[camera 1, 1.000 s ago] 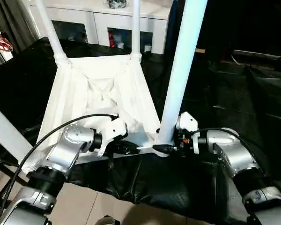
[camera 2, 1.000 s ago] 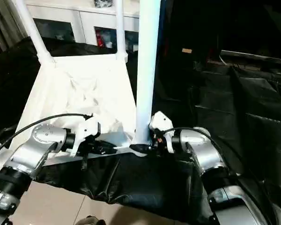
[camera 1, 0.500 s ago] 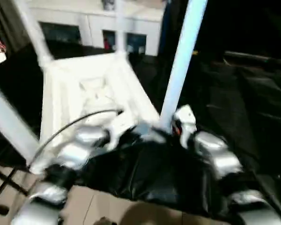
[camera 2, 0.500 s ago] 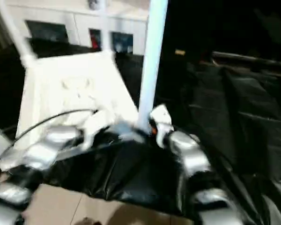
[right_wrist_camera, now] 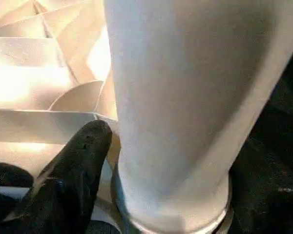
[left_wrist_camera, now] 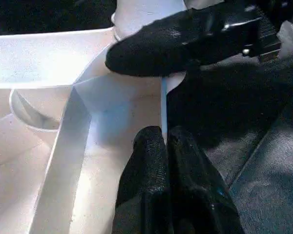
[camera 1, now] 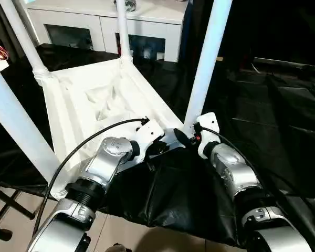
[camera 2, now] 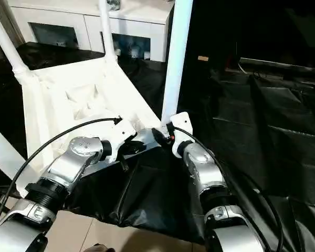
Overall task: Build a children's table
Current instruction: Rotate leg to tighten
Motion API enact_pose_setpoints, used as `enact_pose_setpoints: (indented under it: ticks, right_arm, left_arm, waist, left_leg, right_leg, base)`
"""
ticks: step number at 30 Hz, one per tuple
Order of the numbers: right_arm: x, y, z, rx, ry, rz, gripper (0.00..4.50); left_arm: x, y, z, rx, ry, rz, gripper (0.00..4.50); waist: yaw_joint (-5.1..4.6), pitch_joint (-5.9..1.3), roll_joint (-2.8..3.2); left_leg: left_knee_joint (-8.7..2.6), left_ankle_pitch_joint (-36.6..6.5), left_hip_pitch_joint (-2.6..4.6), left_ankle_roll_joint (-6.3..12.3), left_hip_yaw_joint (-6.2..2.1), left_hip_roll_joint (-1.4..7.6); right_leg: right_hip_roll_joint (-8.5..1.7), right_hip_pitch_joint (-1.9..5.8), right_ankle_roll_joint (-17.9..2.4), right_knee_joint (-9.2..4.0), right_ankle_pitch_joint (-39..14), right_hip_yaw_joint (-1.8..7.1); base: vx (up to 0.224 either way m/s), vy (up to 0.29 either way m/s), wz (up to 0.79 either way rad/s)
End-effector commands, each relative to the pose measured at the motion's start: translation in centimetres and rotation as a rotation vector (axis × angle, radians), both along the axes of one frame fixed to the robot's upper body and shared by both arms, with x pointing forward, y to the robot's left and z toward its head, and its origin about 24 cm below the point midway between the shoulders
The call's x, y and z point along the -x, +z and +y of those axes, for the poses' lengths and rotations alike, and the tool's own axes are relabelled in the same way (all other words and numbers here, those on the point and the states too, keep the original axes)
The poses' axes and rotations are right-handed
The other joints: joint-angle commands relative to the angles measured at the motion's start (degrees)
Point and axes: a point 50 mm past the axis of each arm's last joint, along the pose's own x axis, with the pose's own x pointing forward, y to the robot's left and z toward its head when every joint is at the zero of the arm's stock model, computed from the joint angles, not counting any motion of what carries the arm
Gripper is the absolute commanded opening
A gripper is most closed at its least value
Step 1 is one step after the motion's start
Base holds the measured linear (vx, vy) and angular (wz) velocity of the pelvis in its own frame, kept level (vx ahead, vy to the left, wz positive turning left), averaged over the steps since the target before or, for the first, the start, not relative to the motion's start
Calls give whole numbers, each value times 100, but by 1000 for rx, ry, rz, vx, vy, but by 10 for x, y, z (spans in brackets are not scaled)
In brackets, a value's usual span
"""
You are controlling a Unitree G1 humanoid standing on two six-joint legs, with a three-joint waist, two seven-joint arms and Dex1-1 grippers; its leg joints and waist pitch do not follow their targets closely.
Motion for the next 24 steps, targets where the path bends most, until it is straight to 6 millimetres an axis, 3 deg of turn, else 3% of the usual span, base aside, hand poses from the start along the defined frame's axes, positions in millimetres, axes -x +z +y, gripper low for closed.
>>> enact_pose_setpoints:
  ticks: [1,5,13,17,19,23,24]
  right_arm:
    - [0,6,8,-12,102,-4,403]
    - [0,11,-4,28,154,-28,436]
    - [14,24,-26,101,456,-70,436]
    - [19,26,-30,105,531,-64,436]
    - [25,24,-33,121,610,-38,436]
    - [29,24,-33,113,672,-21,436]
    - [29,24,-33,113,672,-21,410]
  left_arm:
    - [3,12,-8,59,-82,-46,0]
    - [6,11,0,60,-113,-36,0]
    - [25,12,12,87,-307,22,0]
    - [27,13,15,83,-337,24,0]
    - [30,15,20,77,-368,34,0]
    - [33,16,28,64,-388,52,0]
    - [33,16,28,64,-388,52,0]
  waist:
    - [6,-375,10]
    - [-2,-383,1]
    - [55,-394,-6]
    - [79,-382,-21]
    - [101,-377,-60]
    - [135,-385,-22]
    - [125,-382,-30]
  left_leg:
    - [-478,-1686,113,-42,-157,264]
    - [-461,-1525,108,13,-142,267]
    - [-416,-1220,108,256,-107,276]
    - [-423,-1292,118,242,-108,289]
    - [-423,-1297,113,235,-105,290]
    - [-424,-1254,111,237,-116,297]
    - [-428,-1258,105,235,-113,296]
  right_leg:
    - [-315,240,-1024,-472,-1584,296]
    - [-305,242,-1134,-437,-1312,299]
    - [-286,261,-1352,-364,-803,300]
    - [-296,254,-1335,-382,-1051,303]
    - [-300,259,-1306,-391,-1147,304]
    - [-303,250,-1314,-370,-1144,297]
    - [-299,252,-1320,-374,-1140,298]
  base:
    - [0,0,0]
    - [0,0,0]
    - [0,0,0]
    - [0,0,0]
    - [0,0,0]
    - [0,0,0]
    - [0,0,0]
